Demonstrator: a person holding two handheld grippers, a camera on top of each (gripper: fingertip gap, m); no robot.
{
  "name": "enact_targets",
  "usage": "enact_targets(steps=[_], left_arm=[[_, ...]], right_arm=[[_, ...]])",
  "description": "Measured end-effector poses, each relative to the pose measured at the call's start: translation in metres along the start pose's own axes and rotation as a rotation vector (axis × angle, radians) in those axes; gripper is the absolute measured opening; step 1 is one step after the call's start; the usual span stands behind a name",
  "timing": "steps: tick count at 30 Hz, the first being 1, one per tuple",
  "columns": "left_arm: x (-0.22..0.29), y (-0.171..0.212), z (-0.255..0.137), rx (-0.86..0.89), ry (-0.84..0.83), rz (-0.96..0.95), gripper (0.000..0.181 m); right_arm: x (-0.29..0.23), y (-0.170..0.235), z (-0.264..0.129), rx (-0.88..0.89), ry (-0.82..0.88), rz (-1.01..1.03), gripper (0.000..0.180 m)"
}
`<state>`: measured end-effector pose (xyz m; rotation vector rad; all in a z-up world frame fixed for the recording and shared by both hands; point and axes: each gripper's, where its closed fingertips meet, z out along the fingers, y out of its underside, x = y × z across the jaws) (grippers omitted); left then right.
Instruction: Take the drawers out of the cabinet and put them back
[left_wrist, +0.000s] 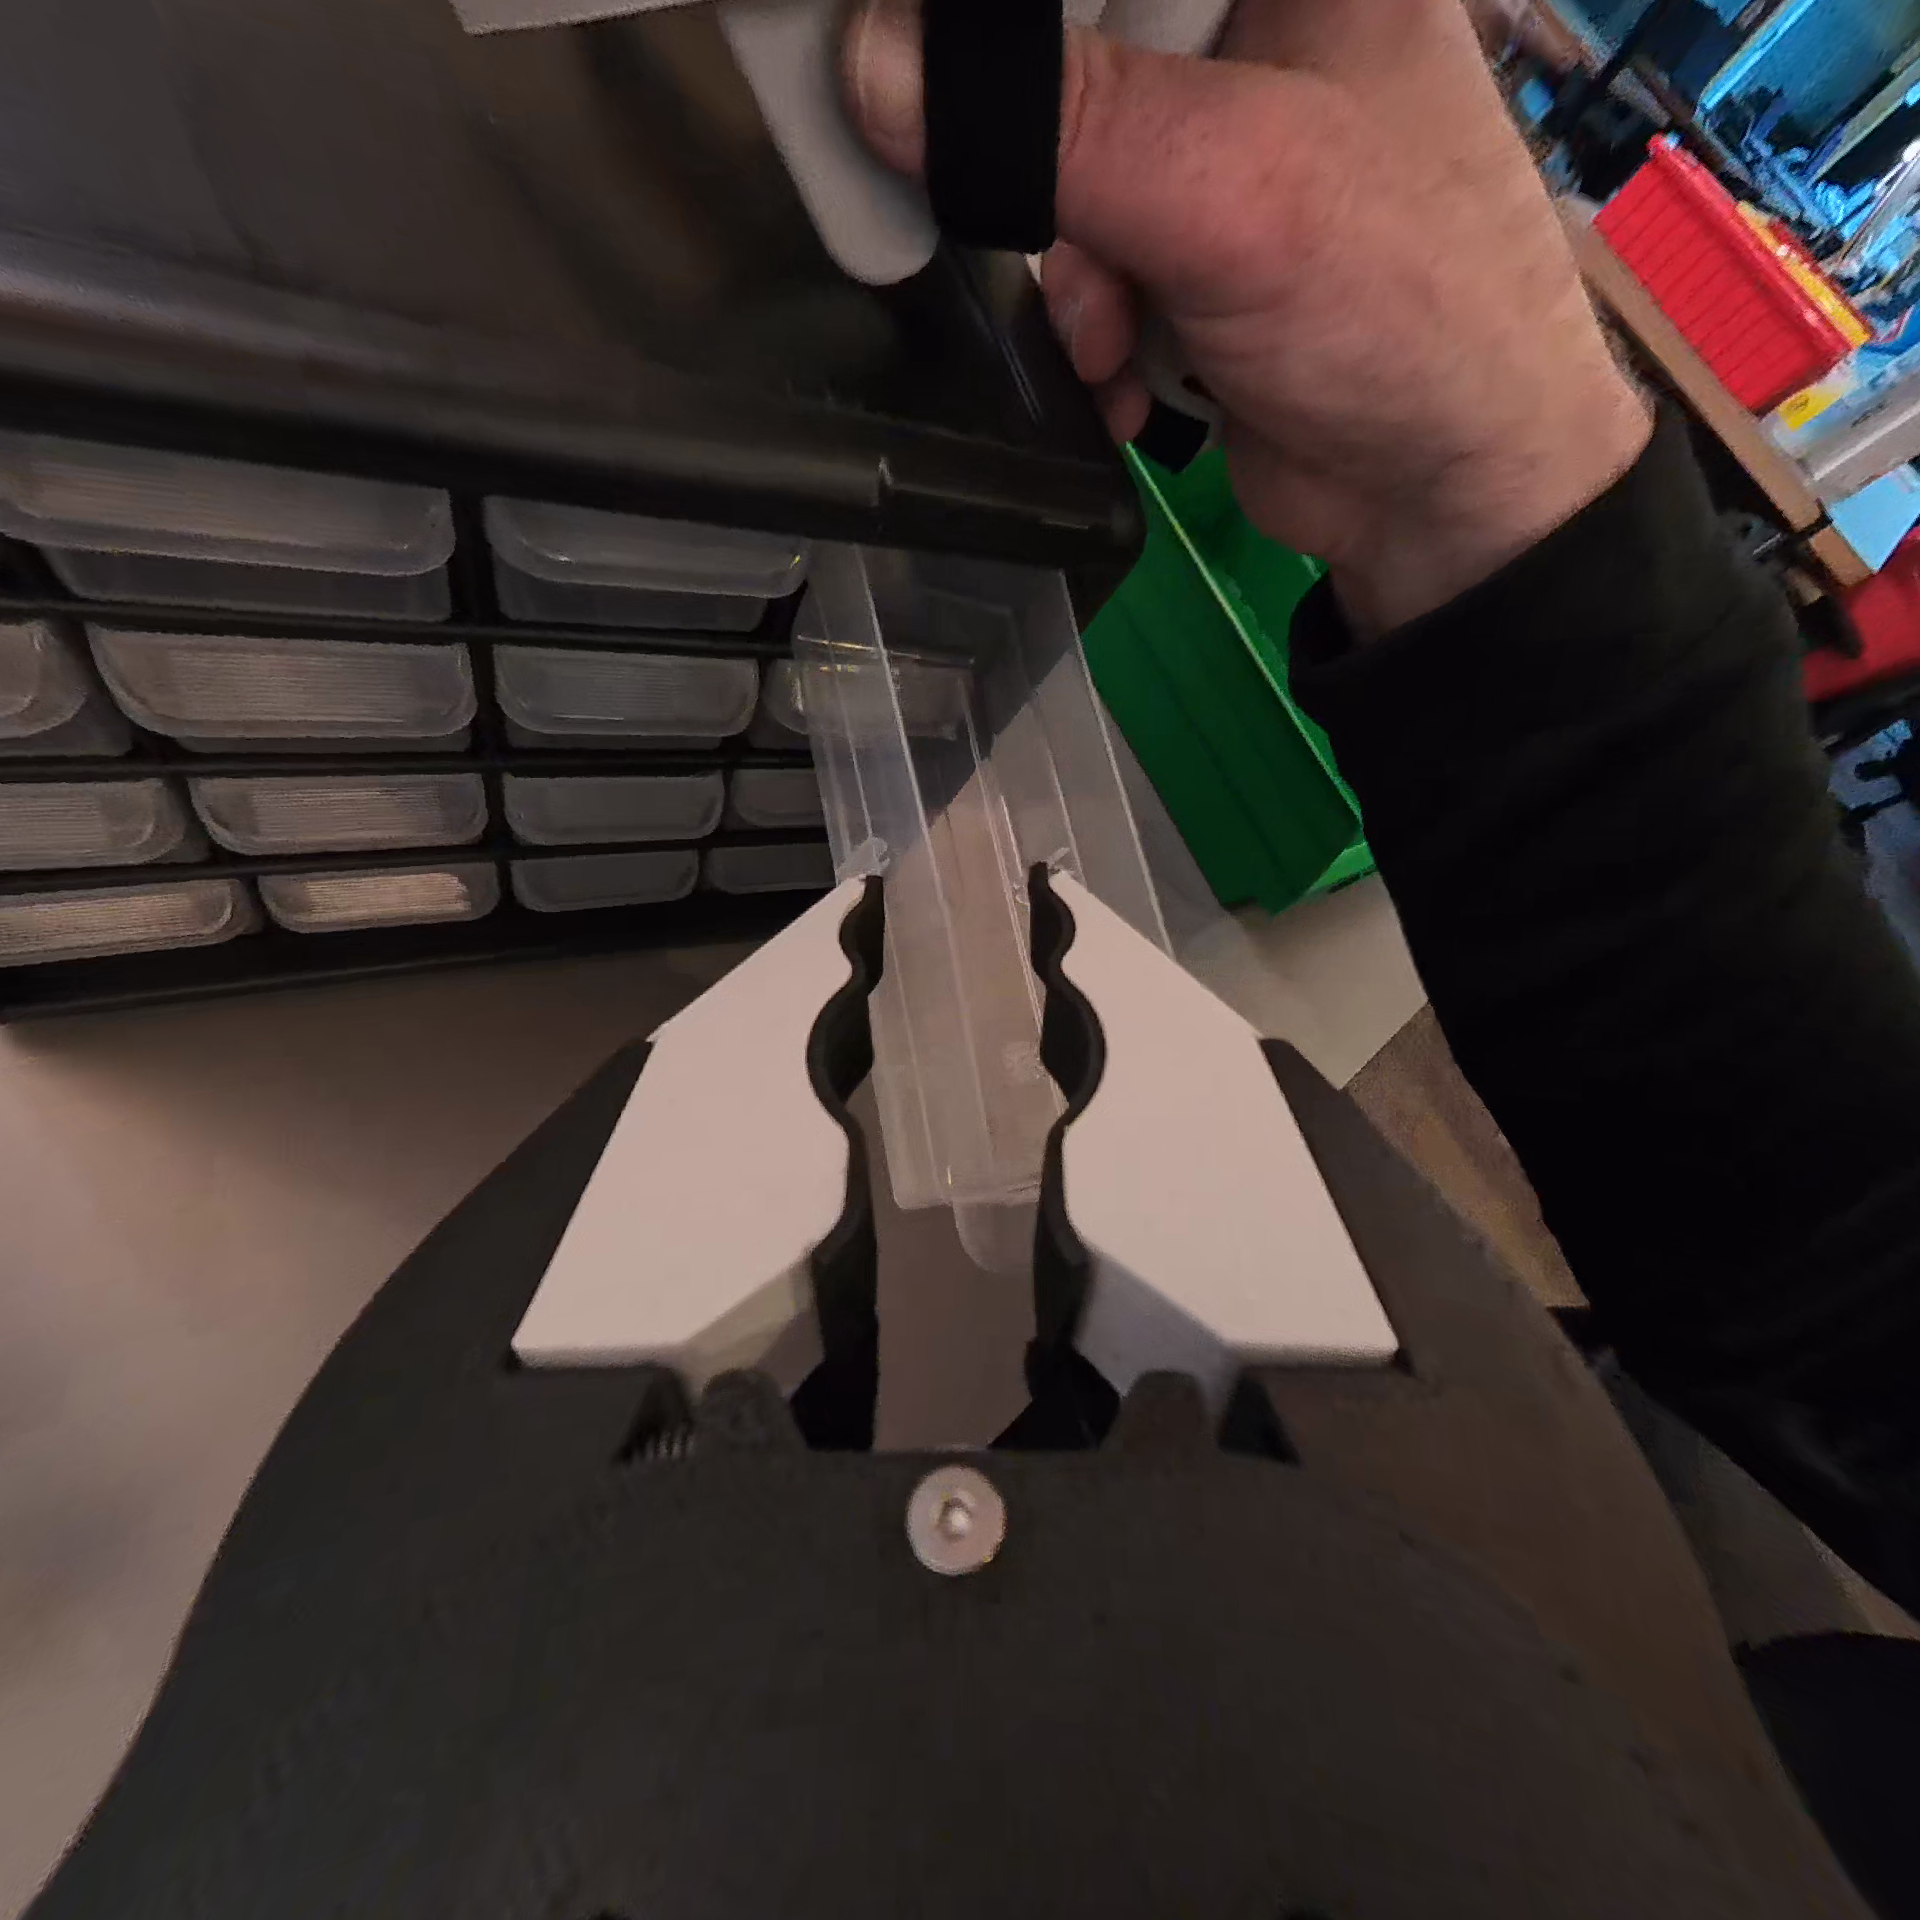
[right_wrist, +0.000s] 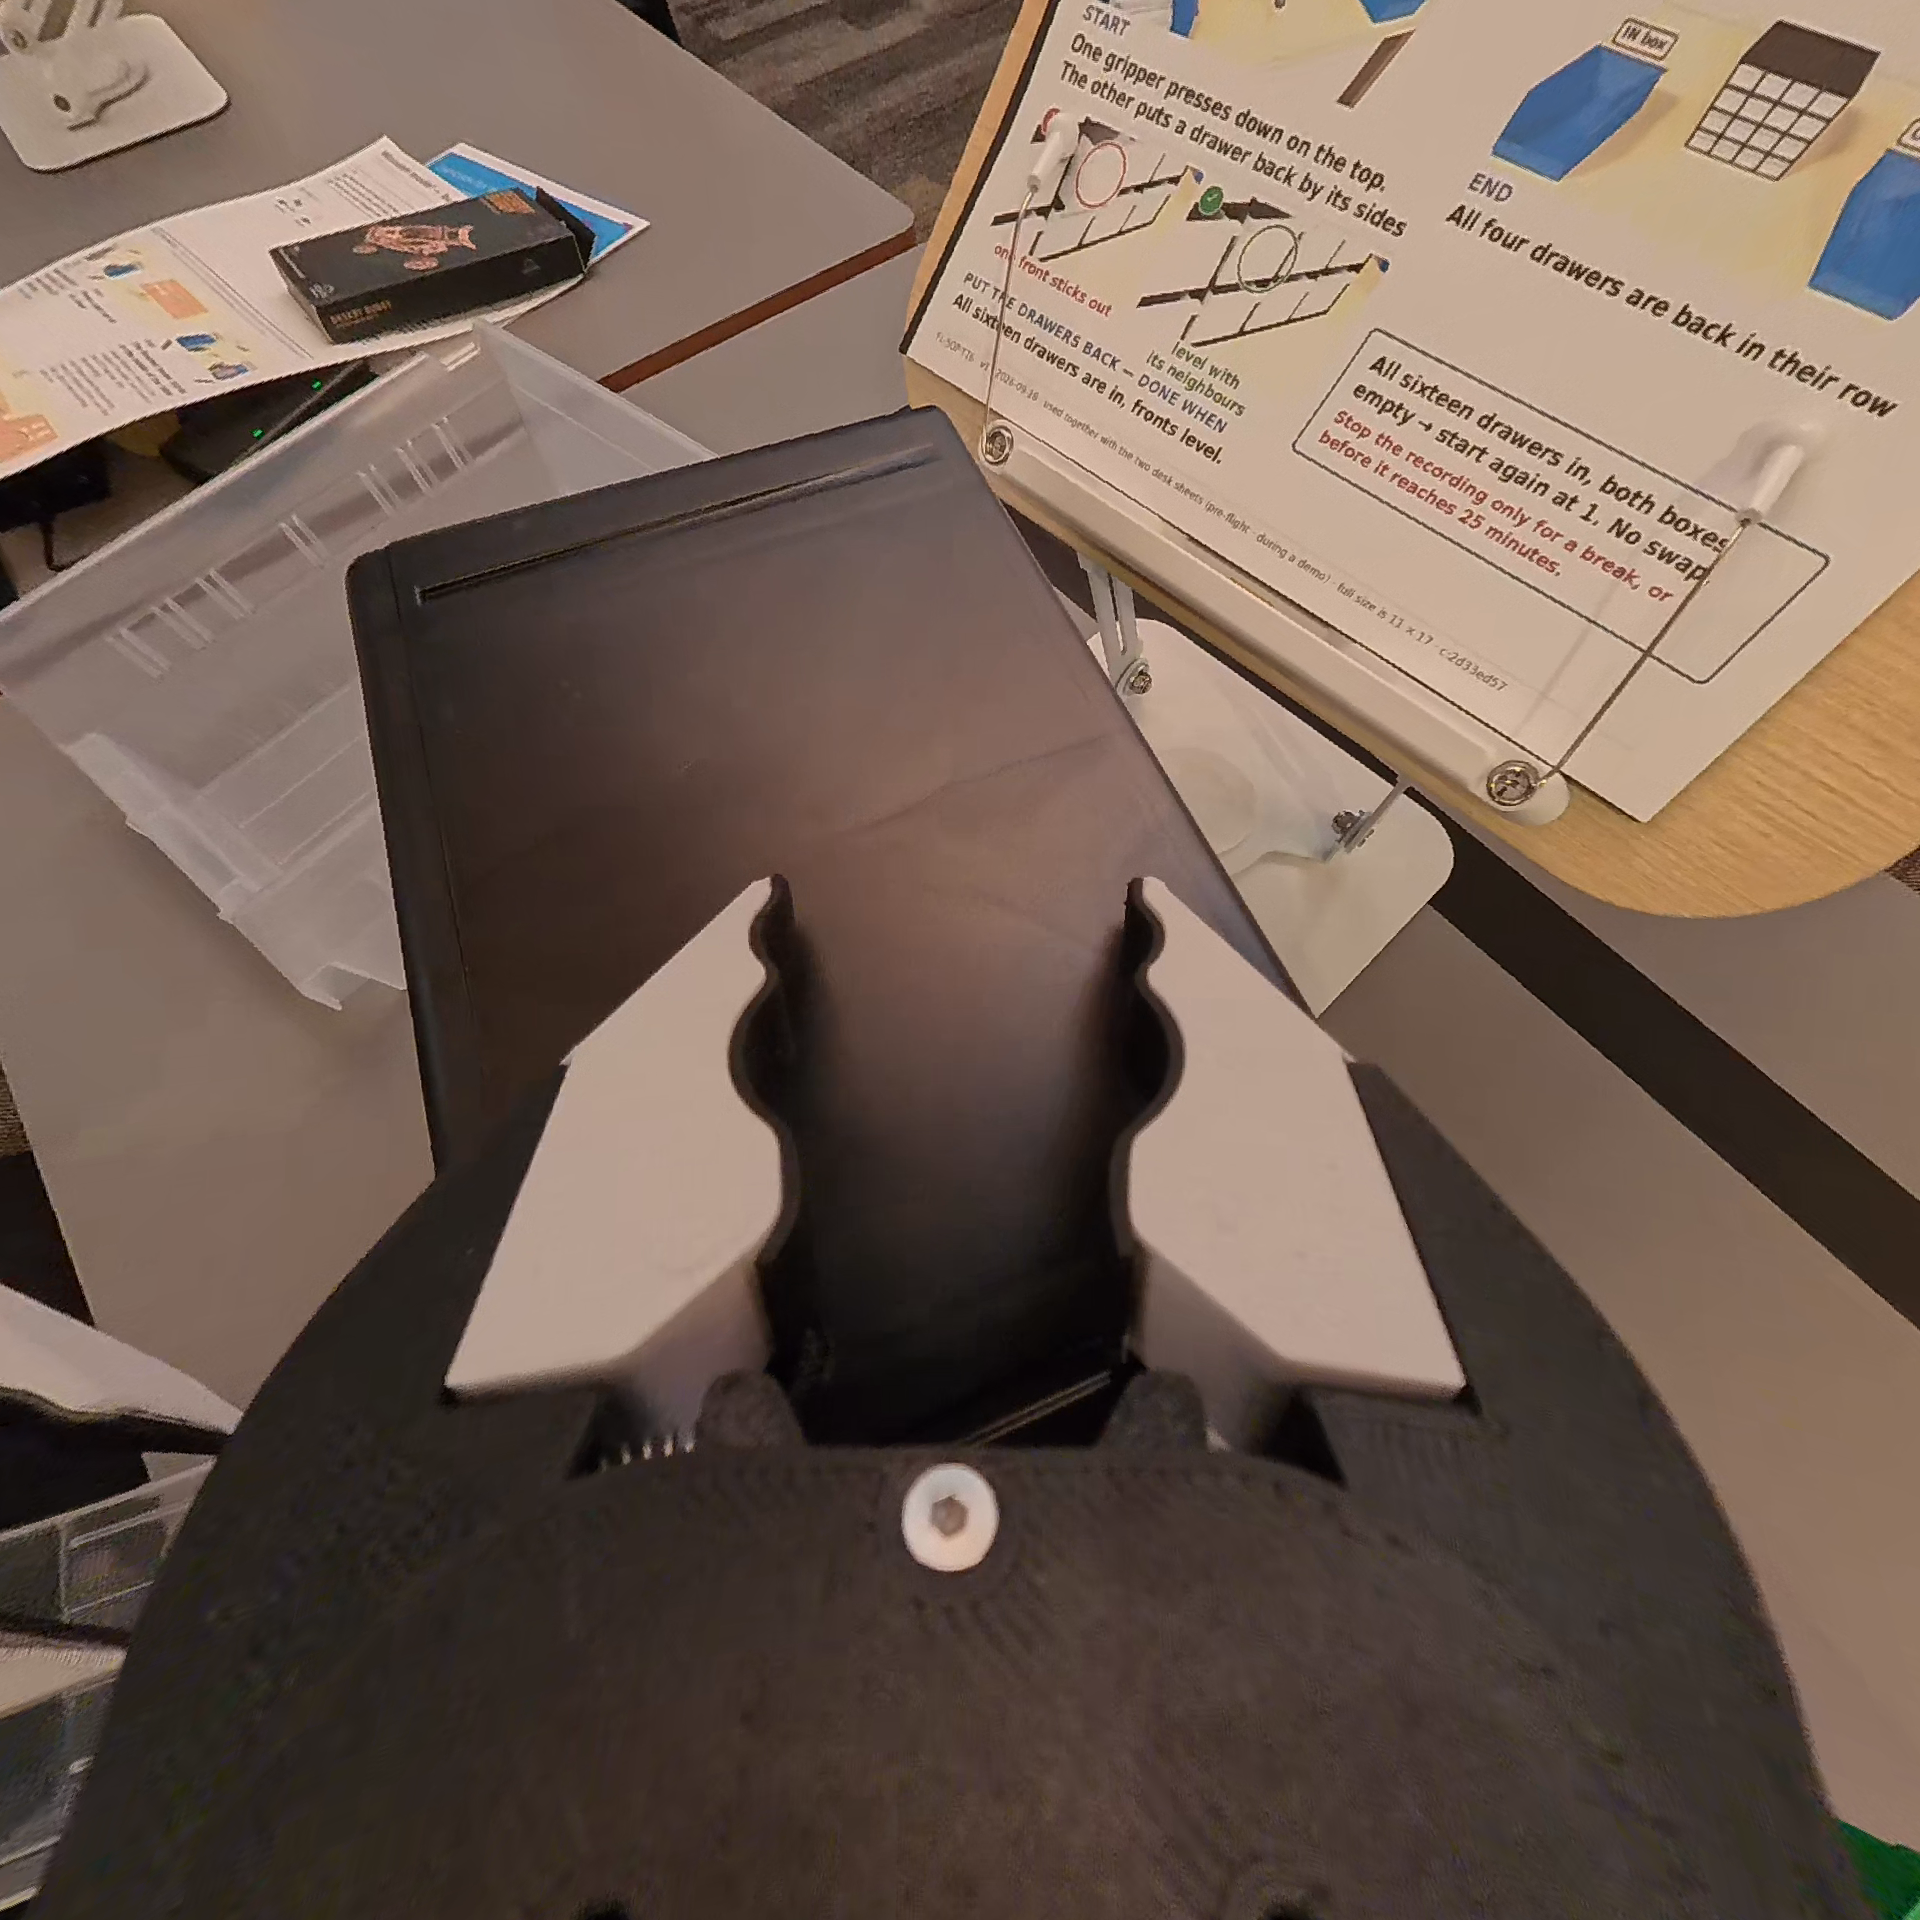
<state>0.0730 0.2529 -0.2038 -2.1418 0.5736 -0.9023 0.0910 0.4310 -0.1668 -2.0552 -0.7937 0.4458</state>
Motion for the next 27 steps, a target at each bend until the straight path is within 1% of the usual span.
enact_targets(steps=[2,5,6,8,14,21,25,27], left_arm=[[0.001,0.000,0.000,-0.009,-0.012,0.017,0.026],[-0.001,-0.002,0.001,-0.003,0.002,-0.014,0.023],[-0.004,-0.004,0.001,-0.004,0.007,-0.023,0.019],[-0.008,-0.014,-0.004,0.027,0.015,-0.021,0.000],[-0.006,-0.016,-0.002,-0.038,0.008,0.065,0.000],[-0.003,-0.017,0.004,-0.044,0.083,0.042,0.003],[-0.005,-0.013,0.014,-0.022,0.072,0.047,0.003],[-0.006,-0.015,0.016,-0.019,0.098,0.013,0.004]], right_arm=[[0.000,0.000,0.000,0.001,0.001,0.001,0.063],[0.000,0.000,0.000,0.001,0.002,0.002,0.063],[0.000,0.000,0.000,0.001,0.003,0.002,0.063],[0.000,0.000,0.000,0.002,0.005,0.003,0.063],[0.000,0.000,0.000,0.000,0.005,0.003,0.063],[0.000,0.000,0.000,0.002,0.004,0.003,0.063],[0.000,0.000,0.000,0.002,0.004,0.003,0.063],[0.000,0.000,0.000,0.001,0.004,0.003,0.063]])
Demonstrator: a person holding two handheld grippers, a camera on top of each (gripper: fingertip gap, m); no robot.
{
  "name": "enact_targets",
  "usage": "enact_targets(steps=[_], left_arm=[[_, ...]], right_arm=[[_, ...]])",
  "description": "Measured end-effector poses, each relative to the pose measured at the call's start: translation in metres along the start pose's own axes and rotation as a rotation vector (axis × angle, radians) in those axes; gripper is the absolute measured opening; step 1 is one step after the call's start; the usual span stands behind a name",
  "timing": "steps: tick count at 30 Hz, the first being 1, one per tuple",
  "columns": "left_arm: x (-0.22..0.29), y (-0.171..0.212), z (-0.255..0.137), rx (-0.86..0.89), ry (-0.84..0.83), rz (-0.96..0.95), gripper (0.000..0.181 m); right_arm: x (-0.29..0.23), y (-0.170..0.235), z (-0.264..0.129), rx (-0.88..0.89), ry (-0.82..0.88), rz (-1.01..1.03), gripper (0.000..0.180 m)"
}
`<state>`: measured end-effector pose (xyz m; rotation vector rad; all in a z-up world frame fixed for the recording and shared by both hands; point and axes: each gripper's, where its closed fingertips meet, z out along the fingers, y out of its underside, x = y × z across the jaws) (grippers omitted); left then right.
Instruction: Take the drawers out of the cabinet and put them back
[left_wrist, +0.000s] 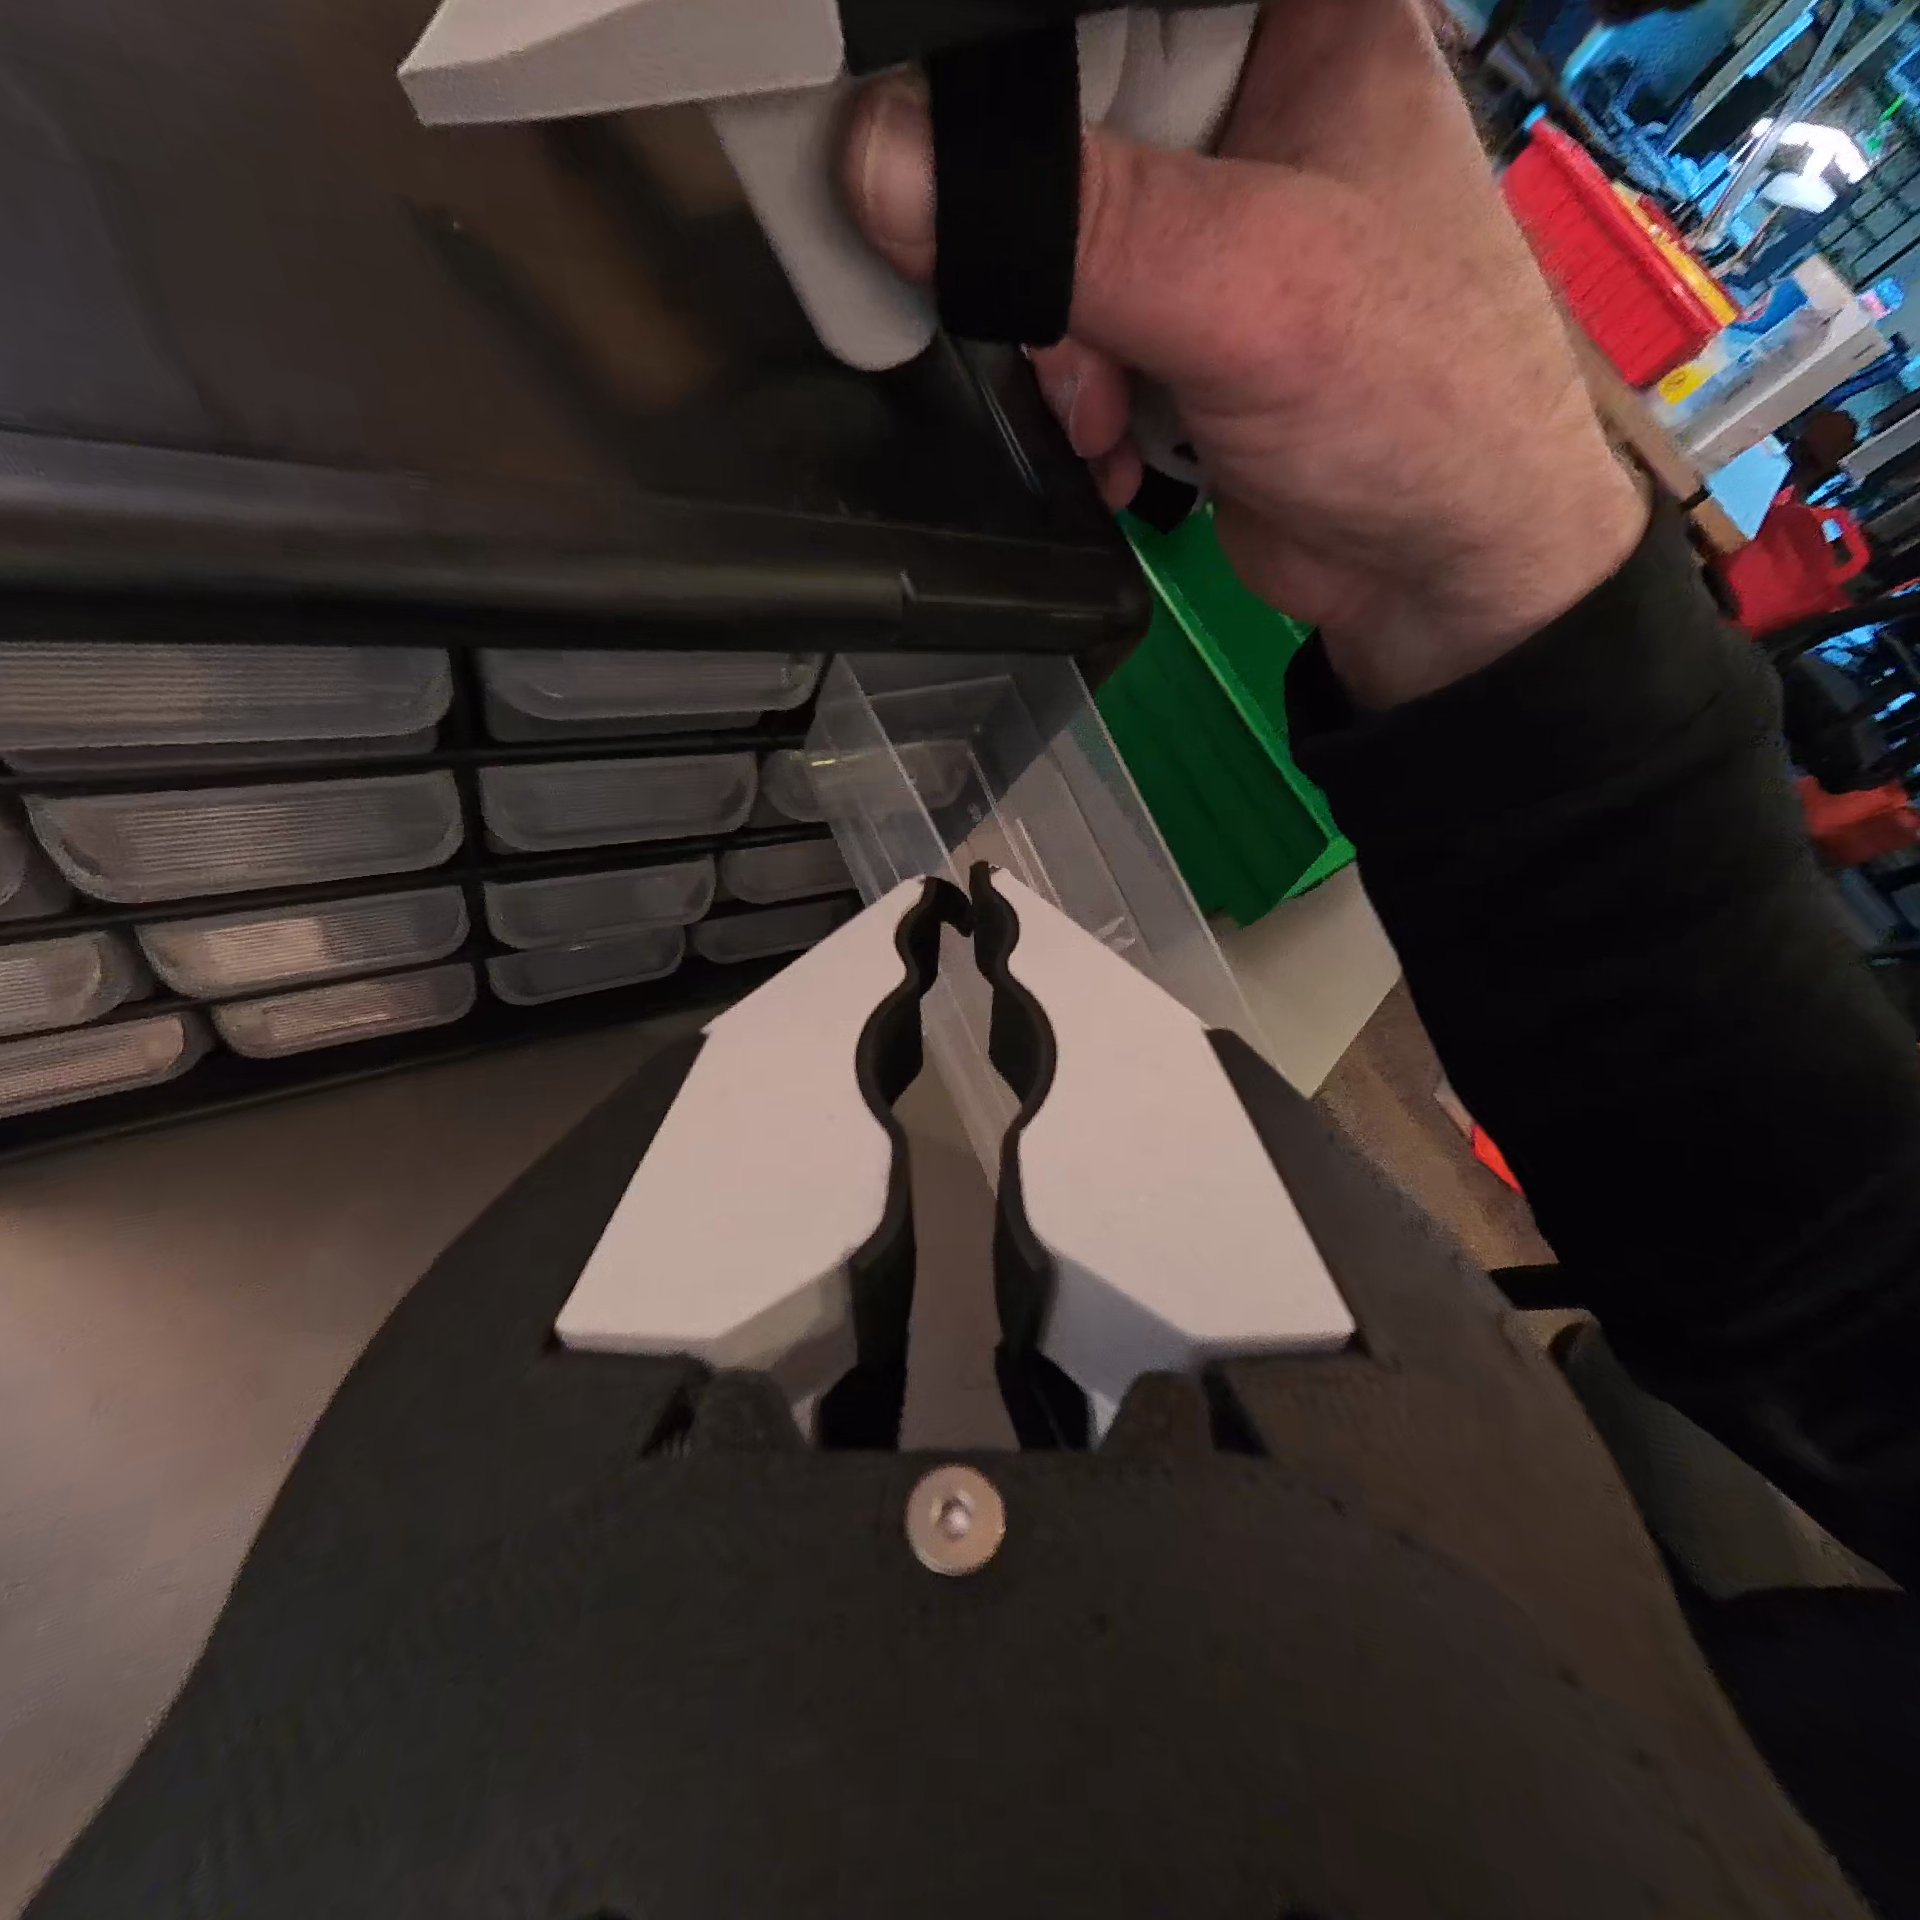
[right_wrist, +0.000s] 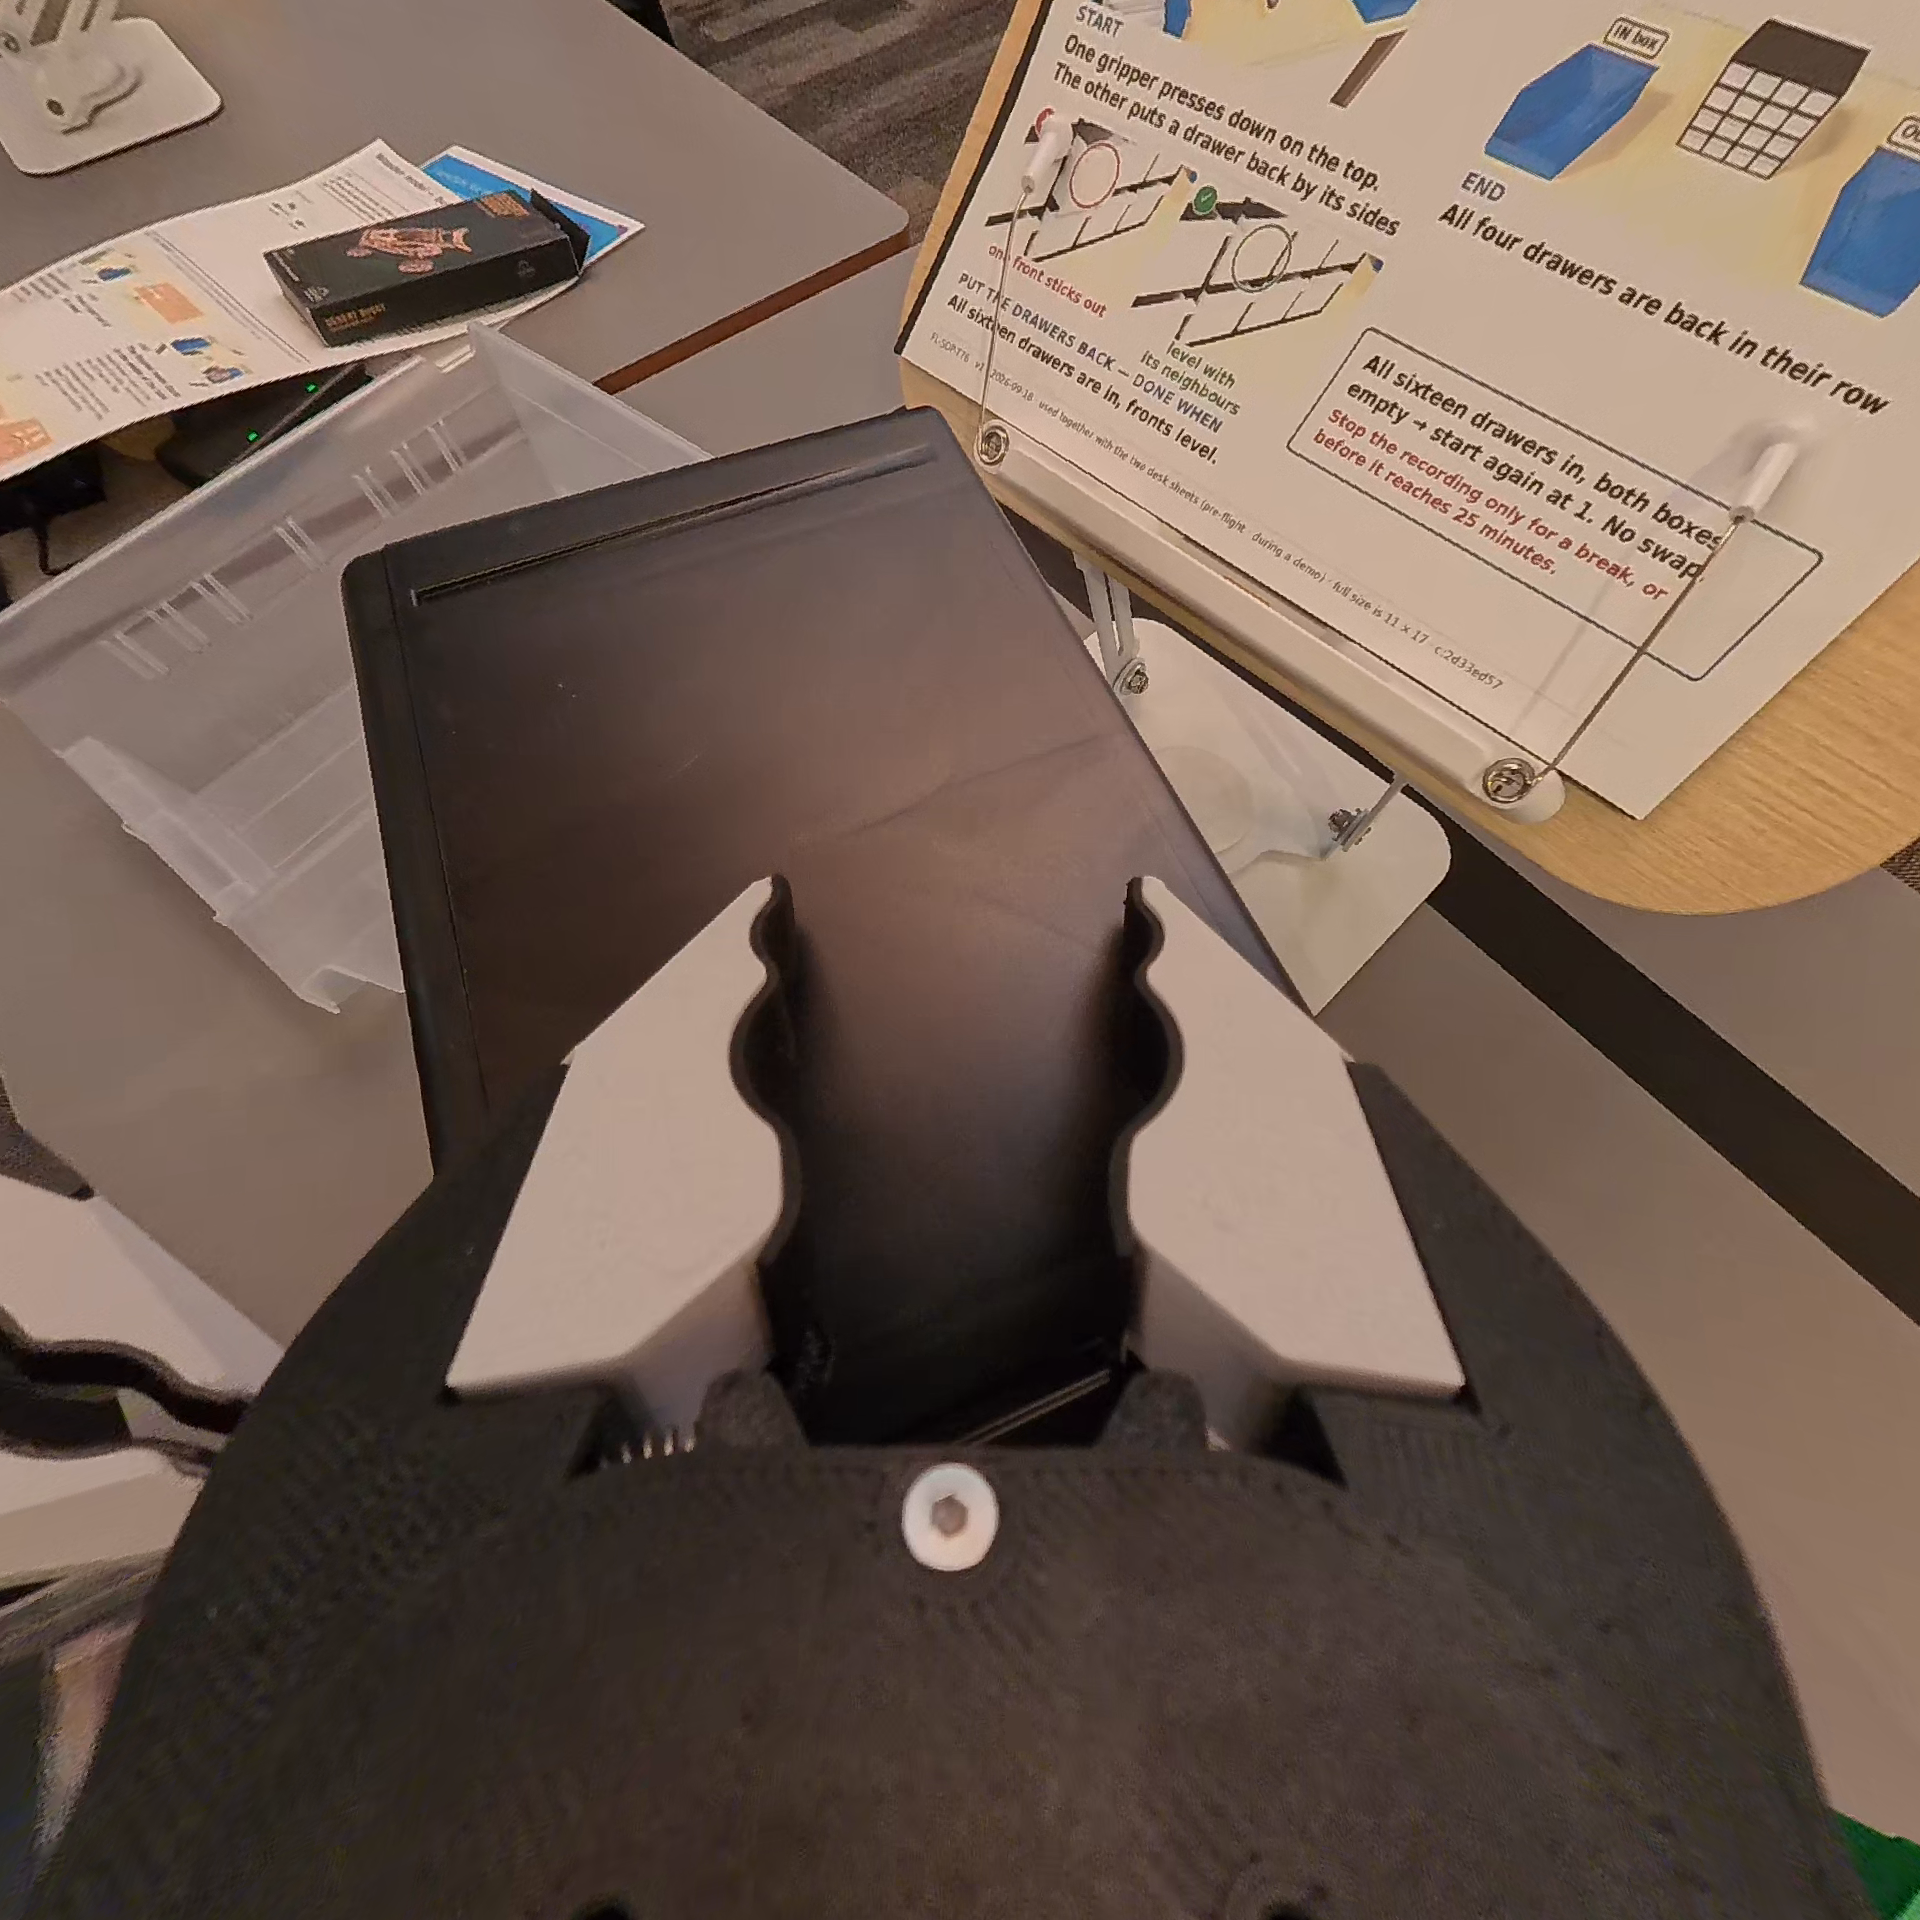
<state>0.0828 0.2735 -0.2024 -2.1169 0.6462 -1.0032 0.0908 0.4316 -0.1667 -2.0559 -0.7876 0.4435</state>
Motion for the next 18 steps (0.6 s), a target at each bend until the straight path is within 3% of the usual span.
enact_targets(steps=[18], left_arm=[[-0.017,-0.016,0.024,0.003,-0.070,0.051,0.008]], right_arm=[[0.001,0.000,-0.001,0.005,0.010,0.003,0.062]])
